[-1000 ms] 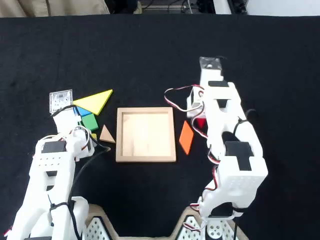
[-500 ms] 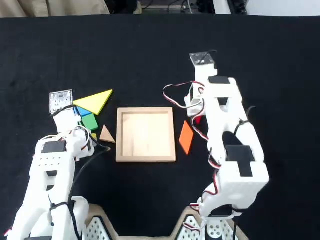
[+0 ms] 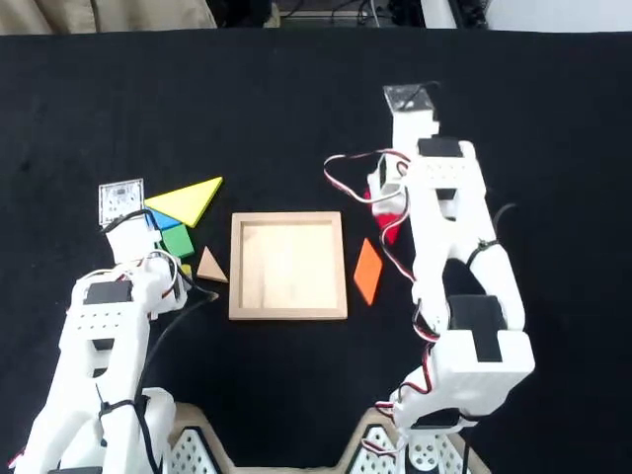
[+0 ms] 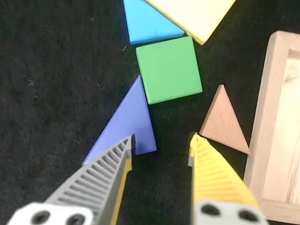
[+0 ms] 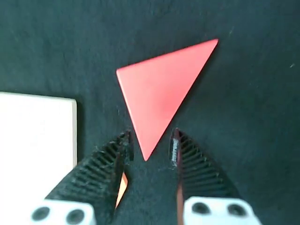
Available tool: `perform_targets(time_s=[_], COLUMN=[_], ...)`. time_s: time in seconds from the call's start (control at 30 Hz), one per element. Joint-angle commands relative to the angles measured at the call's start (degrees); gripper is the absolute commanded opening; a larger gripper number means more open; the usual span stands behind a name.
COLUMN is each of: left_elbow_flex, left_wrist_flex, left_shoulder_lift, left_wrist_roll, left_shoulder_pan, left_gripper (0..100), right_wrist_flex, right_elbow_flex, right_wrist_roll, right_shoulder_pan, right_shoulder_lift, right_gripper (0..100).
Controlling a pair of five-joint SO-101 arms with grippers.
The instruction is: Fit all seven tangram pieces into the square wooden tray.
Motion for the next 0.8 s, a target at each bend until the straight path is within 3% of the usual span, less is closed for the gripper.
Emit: perform_targets(time_s=[0.0, 0.13, 0.33, 0.47, 0.77], left_elbow_flex=[-0.31, -0.22, -0.66, -0.66, -0.48], left_wrist_flex=[-1.05, -1.05, -1.05, -1.05, -1.05], left_shoulder_lift=[-0.62, -0.62, -0.62, -0.62, -0.62], left_wrist_roll=[0.44, 0.44, 0.44, 0.44, 0.44], left_shoulder_pan=[-0.57, -0.48, -0.40, -0.48, -0.04], left_gripper=[20, 20, 20, 20, 20], right_wrist_flex=[0.09, -1.41, -4.13, -6.42, -4.22], right_elbow_flex=[-5.41, -8.04, -8.22, -10.68, -28.35], right_wrist_roll=[-0.18, 0.26, 3.96, 8.44, 8.26], right_shoulder_pan=[-1.05, -1.14, -1.76, -5.10, -7.03], right_shoulder_lift=[-3.30, -3.21, -1.98, 4.62, 24.13], right_gripper=[13.4, 12.6, 2.6, 1.1, 1.1])
